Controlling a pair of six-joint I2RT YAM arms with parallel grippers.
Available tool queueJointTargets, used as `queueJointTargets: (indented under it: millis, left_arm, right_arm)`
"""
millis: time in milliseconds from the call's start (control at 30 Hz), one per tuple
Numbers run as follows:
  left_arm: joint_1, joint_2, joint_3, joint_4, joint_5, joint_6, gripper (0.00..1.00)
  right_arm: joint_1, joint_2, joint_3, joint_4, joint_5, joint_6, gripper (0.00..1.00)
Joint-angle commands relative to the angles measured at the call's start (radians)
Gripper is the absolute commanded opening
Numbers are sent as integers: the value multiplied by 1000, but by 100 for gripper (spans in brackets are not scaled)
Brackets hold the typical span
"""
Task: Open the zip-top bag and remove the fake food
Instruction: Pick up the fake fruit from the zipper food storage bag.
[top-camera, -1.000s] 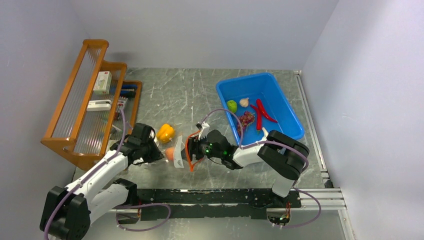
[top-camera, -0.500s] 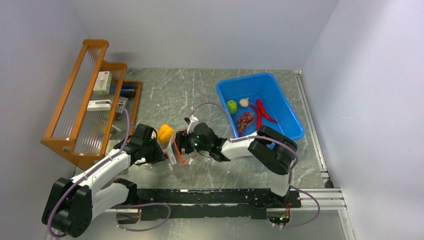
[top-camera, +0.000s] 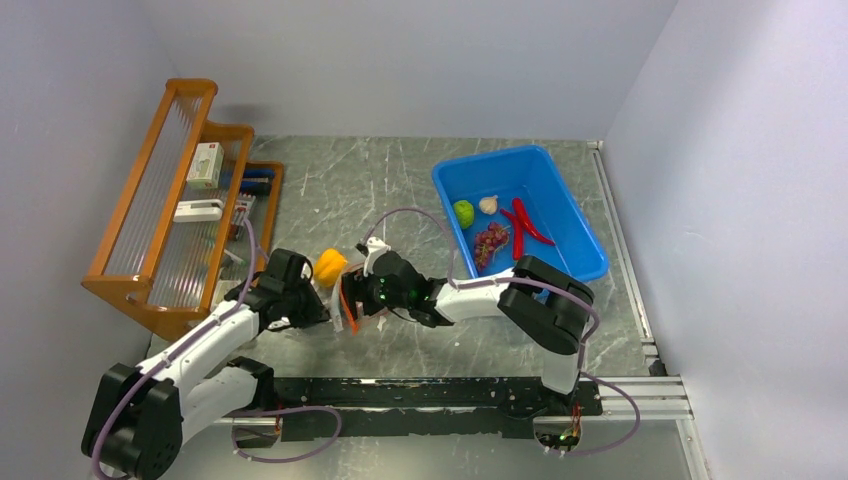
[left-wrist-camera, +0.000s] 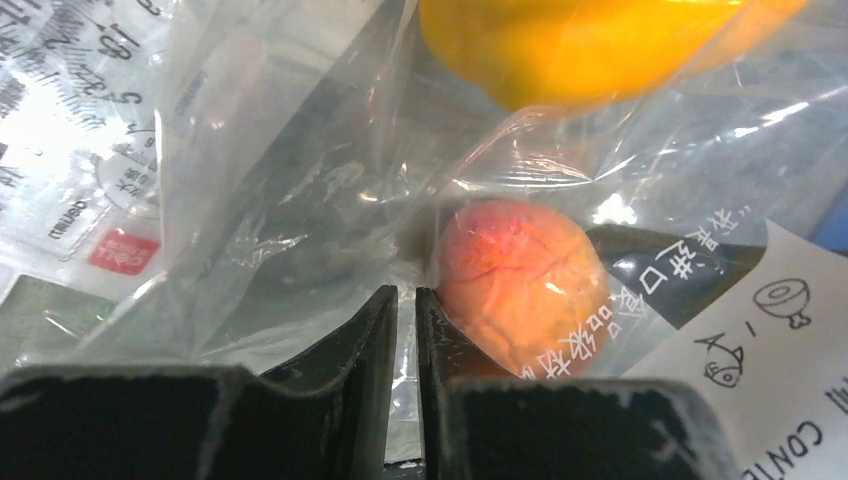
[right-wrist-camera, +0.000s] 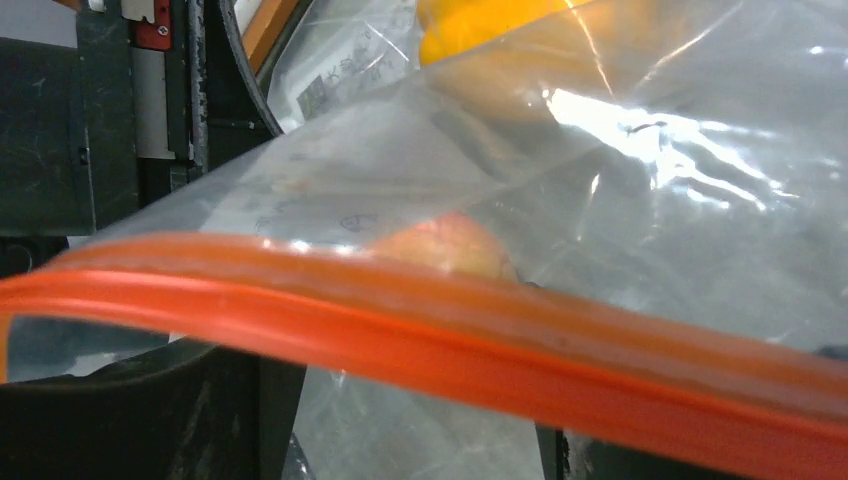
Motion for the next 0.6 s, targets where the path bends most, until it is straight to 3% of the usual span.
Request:
queueJointTargets:
  millis: [0,100,233,300,567]
  left_arm:
    - [6,10,44,-50,-51,4,24]
    - [6,-6,37,-45,-48,-3,24]
    - [6,-40,16,-41,-58,-20,24]
    - [6,-50,10,-34,-50,-24,24]
    - [6,-61,9,-51,-69,-40,23]
  right_arm:
    - [21,16,15,-45,80,-4,68]
    - [21,19,26,-97,95,-27,66]
    - [22,20,35,-134,82,-52,78]
    - [23,26,39,-132,67,-59,78]
    - [23,29,52,-162,74,-32,53]
